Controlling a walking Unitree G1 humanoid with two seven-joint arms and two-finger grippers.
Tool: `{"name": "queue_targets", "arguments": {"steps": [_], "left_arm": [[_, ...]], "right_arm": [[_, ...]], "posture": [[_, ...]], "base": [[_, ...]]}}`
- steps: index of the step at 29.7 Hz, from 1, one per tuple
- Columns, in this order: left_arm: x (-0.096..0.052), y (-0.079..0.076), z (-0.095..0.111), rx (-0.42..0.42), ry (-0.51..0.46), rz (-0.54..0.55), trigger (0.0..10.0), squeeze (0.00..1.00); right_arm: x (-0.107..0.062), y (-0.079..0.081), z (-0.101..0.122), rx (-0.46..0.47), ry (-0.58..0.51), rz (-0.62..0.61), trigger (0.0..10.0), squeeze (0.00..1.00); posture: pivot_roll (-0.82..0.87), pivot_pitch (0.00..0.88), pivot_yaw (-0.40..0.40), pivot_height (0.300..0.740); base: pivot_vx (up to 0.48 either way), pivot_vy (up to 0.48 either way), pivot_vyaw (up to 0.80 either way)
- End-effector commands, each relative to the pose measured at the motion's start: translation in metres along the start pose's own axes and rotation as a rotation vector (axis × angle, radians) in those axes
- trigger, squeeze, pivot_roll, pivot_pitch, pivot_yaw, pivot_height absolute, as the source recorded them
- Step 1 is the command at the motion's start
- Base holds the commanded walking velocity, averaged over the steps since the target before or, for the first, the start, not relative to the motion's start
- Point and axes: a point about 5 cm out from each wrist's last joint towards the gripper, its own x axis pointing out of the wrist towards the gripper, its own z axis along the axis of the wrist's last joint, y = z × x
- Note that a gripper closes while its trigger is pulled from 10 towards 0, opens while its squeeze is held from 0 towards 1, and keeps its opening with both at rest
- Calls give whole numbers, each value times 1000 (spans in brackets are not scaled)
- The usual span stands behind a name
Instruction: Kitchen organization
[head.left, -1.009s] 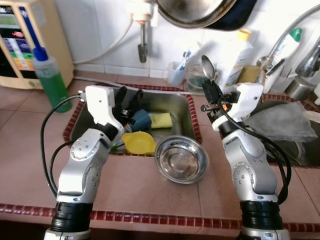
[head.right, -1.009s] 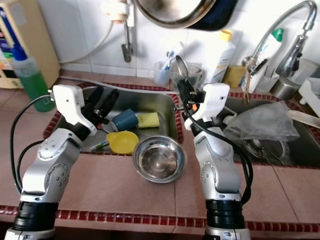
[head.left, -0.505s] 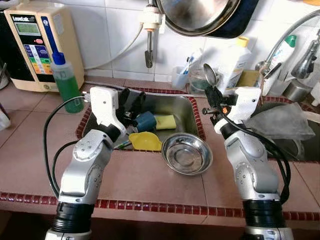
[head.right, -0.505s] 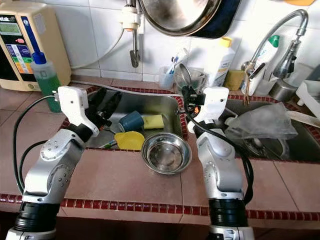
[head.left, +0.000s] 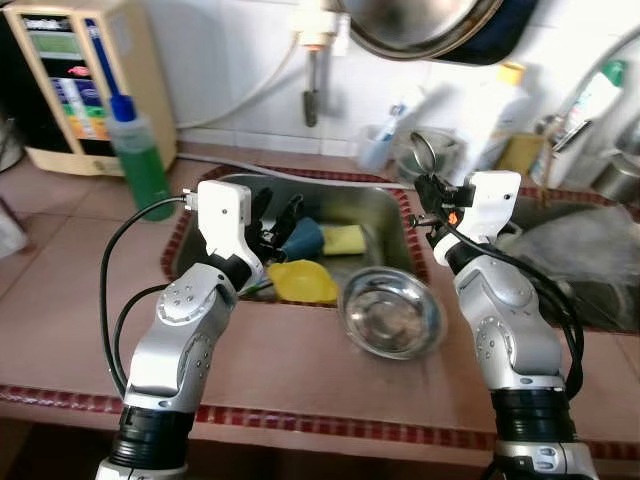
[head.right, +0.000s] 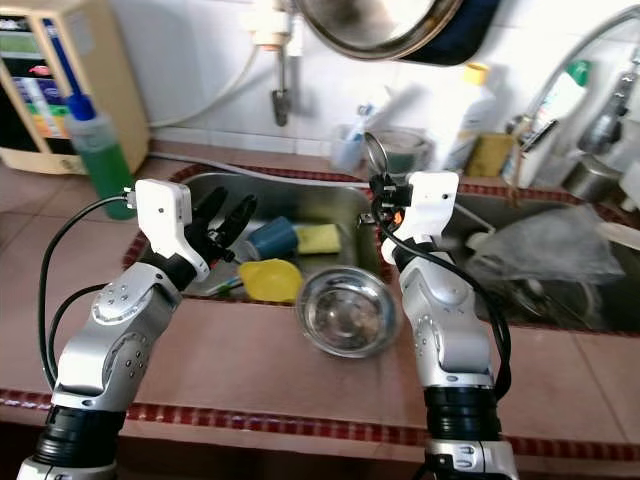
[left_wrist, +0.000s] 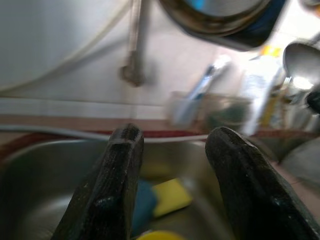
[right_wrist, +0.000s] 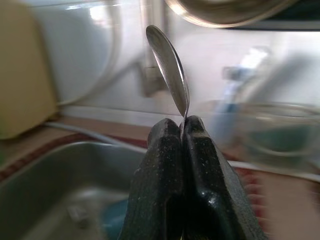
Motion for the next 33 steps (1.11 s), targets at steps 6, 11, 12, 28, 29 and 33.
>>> {"name": "queue_targets", "arguments": {"steps": [6, 11, 12, 28, 29, 33], "left_arm": [[2, -7, 1, 7, 4, -26, 10000, 0], [1, -10, 2, 43, 4, -41, 10000, 0], [1, -11, 2, 48, 4, -44, 10000, 0], [-7, -28, 5, 116, 23, -134, 10000, 0], [-8, -29, 6, 111, 23, -141, 10000, 0], [-11, -33, 8, 109, 20, -149, 10000, 0]], "right_arm": [[-2, -6, 3, -15, -2, -18, 10000, 0], [-3, -7, 1, -6, 7, -23, 10000, 0], [-3, -8, 1, -3, 11, -24, 10000, 0], [4, -21, 6, -22, 41, -32, 10000, 0], [6, -21, 7, -30, 44, -22, 10000, 0], [7, -22, 7, -55, 57, -1, 10000, 0]], "posture": [[-8, 20, -39, 740], [-10, 25, -37, 740], [-12, 30, -36, 740], [-11, 77, -43, 740], [-10, 83, -44, 740], [-9, 95, -46, 740]], "base": [[0, 362, 0], [0, 0, 0], [0, 0, 0], [0, 0, 0], [0, 0, 0], [0, 0, 0]]}}
